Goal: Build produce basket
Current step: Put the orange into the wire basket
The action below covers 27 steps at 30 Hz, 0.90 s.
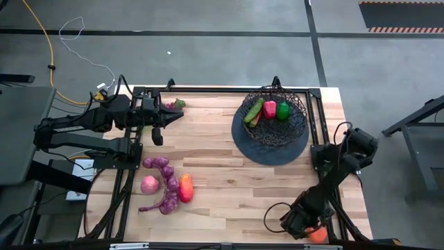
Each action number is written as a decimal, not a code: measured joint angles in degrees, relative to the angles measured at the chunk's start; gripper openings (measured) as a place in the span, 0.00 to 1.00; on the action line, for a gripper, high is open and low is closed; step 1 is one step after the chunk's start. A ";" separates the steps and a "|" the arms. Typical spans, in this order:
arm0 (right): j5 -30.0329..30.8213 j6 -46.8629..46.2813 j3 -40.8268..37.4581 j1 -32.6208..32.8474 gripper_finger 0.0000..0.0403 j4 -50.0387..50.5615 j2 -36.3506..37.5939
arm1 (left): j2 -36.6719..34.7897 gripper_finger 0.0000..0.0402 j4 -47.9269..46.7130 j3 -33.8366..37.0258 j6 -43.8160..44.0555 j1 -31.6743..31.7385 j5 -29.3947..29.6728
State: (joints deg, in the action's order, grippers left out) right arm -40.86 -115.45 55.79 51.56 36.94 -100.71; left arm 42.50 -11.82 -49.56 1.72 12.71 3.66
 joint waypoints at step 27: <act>24.06 22.47 -0.04 -12.62 0.71 -2.87 16.98 | 1.79 0.00 0.78 0.00 -3.91 0.01 2.61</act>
State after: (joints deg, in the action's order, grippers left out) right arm -16.79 -92.99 55.75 38.94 34.07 -83.73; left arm 44.29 -11.04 -49.56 -2.20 12.72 6.28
